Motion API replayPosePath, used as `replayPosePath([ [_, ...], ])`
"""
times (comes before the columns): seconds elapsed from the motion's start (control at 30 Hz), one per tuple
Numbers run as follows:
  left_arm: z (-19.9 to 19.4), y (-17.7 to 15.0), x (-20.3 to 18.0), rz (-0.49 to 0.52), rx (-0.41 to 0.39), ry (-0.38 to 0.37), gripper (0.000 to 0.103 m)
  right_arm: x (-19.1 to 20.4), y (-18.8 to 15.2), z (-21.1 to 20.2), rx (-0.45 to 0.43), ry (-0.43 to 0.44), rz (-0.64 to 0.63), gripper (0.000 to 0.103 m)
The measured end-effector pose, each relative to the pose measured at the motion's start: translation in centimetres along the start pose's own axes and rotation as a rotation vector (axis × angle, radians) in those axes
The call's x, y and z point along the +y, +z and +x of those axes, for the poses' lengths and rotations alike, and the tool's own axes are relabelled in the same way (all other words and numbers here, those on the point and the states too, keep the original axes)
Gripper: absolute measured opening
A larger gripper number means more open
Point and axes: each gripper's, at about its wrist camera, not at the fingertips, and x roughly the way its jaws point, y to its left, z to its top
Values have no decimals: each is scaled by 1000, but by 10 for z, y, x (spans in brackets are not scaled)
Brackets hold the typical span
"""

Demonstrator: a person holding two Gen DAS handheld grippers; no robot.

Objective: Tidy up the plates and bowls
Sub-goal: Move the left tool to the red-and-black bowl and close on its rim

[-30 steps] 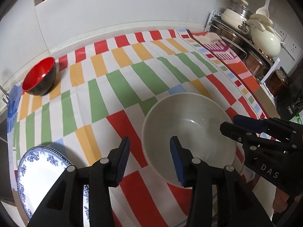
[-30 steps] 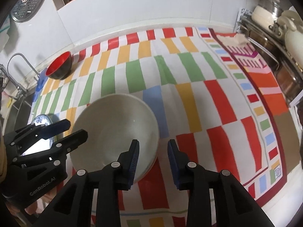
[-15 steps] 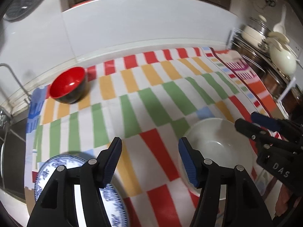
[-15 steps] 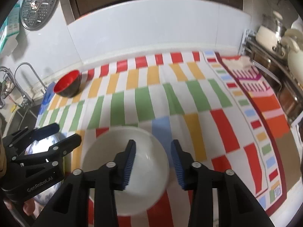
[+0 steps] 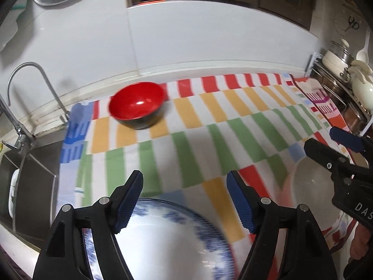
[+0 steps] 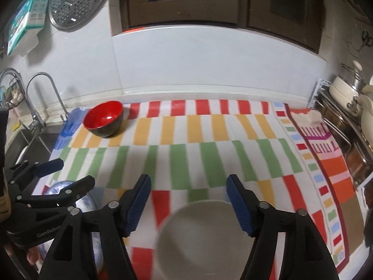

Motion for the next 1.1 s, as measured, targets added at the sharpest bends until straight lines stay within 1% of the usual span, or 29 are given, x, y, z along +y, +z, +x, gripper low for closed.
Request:
replayPosePath([
  [0.27, 3, 5, 68, -3, -19, 37, 77, 58, 10, 25, 17, 40, 57, 69],
  [0.37, 8, 11, 88, -6, -19, 34, 77, 75, 17, 37, 31, 53, 79, 69],
  [0.47, 18, 20, 104, -5, -7, 15, 77, 89, 25, 50, 48, 68, 94, 69],
  [0.53, 24, 27, 113, -5, -7, 5, 77, 95, 32, 60, 62, 74, 109, 69],
  [0.73, 48, 54, 138, 8, -5, 24, 77, 110, 56, 87, 77, 63, 138, 68],
  [0.93, 79, 83, 152, 10, 1, 17, 77, 122, 82, 115, 83, 53, 136, 68],
  [1.1, 108, 98, 159, 14, 25, 2, 76, 127, 94, 148, 126, 60, 157, 60],
])
